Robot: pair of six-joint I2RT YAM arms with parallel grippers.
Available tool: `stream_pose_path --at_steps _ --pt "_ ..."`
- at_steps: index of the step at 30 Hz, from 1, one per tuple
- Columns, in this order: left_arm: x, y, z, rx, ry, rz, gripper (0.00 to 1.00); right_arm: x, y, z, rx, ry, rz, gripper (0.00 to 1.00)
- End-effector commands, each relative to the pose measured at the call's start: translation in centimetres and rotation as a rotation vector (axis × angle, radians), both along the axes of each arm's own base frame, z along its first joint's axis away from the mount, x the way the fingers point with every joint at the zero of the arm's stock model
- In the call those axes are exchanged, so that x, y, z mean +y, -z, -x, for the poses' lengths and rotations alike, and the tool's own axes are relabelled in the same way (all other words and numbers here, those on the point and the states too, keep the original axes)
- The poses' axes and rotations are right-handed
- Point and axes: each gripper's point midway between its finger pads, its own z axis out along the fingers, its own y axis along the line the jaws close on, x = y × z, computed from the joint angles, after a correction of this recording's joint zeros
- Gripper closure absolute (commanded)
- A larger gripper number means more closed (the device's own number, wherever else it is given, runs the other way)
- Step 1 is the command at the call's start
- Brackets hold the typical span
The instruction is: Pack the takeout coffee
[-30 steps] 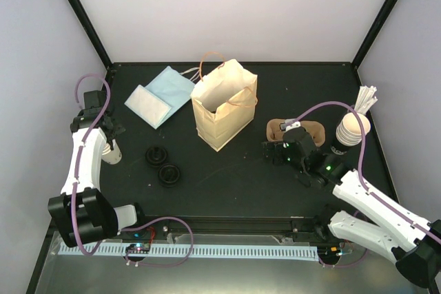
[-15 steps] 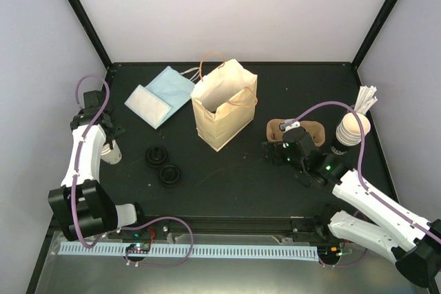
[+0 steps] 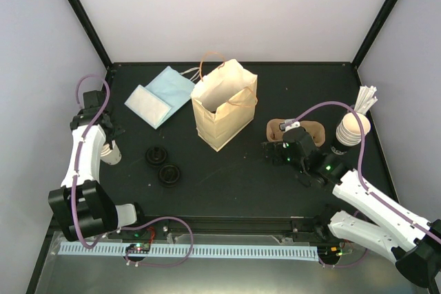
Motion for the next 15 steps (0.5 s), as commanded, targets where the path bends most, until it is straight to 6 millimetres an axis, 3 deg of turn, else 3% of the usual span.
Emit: stream_pose_path --at_steps 1,15 --pt "0.7 -1.9 0.0 -0.055 -0.019 -0.043 0.99 0.0 -0.4 -0.2 -0.016 0.002 -0.011 0.00" --pt "0.0 -4.6 0.2 -0.100 0.010 -0.086 0.98 0.0 -0.4 -0.3 -0.015 0.004 -0.010 0.00"
